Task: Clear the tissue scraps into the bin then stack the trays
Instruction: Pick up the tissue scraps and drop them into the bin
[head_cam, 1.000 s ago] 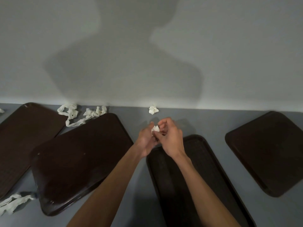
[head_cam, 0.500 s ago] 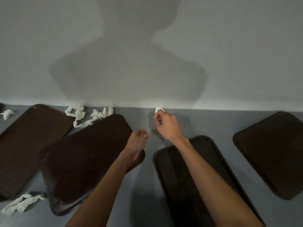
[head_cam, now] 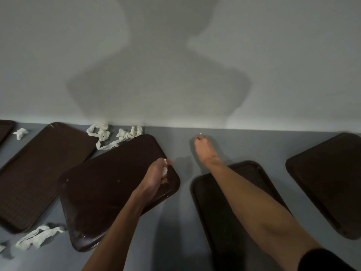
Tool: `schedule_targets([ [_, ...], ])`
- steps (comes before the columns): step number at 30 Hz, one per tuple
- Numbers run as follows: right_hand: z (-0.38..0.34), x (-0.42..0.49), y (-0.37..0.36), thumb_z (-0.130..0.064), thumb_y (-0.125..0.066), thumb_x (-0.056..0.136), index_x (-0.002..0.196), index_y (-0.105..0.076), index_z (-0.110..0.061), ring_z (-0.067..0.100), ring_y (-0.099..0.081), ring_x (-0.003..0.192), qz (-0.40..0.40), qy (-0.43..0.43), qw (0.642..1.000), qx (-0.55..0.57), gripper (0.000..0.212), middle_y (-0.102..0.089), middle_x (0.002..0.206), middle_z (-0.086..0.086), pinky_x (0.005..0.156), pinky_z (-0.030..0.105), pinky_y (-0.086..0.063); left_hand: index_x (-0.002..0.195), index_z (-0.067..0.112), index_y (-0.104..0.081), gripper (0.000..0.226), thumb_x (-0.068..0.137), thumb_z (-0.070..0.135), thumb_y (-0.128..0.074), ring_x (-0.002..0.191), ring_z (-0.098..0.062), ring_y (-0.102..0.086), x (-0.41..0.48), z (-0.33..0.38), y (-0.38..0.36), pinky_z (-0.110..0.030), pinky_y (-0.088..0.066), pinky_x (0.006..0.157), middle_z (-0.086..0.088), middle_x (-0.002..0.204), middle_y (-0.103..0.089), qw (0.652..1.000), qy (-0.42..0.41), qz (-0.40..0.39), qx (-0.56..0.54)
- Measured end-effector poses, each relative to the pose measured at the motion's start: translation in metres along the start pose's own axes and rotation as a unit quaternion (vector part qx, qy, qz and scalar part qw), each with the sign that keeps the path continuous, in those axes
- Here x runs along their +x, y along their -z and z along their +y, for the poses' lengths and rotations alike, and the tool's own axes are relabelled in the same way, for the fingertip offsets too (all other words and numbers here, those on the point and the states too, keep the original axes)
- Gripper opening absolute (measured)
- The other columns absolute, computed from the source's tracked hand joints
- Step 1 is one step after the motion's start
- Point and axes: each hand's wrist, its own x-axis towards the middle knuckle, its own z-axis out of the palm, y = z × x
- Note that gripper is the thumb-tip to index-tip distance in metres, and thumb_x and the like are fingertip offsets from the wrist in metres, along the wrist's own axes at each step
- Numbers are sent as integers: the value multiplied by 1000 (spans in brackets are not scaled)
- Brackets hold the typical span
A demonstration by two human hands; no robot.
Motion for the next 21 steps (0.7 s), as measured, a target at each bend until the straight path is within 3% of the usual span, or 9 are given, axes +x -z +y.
schedule_targets([
  [4, 5, -33, -13, -3, -45, 105, 134, -62, 2, 35, -58, 125, 11, -11, 1000, 9, 34, -61, 135, 20, 102, 38, -46, 119, 10, -65, 40, 100, 1, -32, 61, -13, -38, -13, -10, 1, -26, -36, 54, -8, 74, -41, 999, -19, -19, 47],
  [8, 4, -71, 16, 4, -50, 98, 115, -71, -1, 37, -68, 107, 2, -59, 995, 76, 27, -69, 116, 21, 87, 38, -52, 122, 12, -61, 41, 100, -4, -31, 64, -14, -46, -33, -12, -8, -30, -40, 59, -15, 82, -51, 995, -39, -25, 94],
  [11, 4, -115, 32, 6, -53, 97, 115, -71, -9, 35, -69, 95, 37, -76, 989, 122, 30, -71, 105, 16, 82, 39, -55, 120, 17, -58, 38, 100, -6, -35, 75, -17, -54, -54, -12, -19, -34, -49, 70, -10, 88, -58, 993, -60, -28, 95],
  [14, 6, -170, 40, -3, -65, 99, 112, -68, -16, 23, -65, 82, 89, -88, 976, 179, 19, -70, 92, 4, 73, 27, -48, 106, 19, -59, 30, 102, -3, -39, 83, -20, -59, -70, -21, -27, -40, -55, 82, -13, 96, -61, 986, -103, -36, 128],
  [18, 6, -249, 53, -9, -80, 93, 103, -69, -20, 0, -66, 76, 144, -124, 941, 279, 18, -71, 85, -6, 66, 3, -41, 109, 16, -62, 19, 104, 4, -48, 86, -16, -66, -94, -41, -38, -43, -58, 90, -13, 101, -66, 978, -135, -74, 138],
  [21, 0, -306, 56, -9, -82, 91, 100, -70, -23, -3, -68, 80, 155, -155, 921, 321, 20, -72, 87, -11, 70, 4, -46, 120, 22, -65, 26, 104, 5, -53, 90, -15, -69, -120, -55, -50, -41, -60, 92, -7, 103, -70, 971, -154, -119, 137],
])
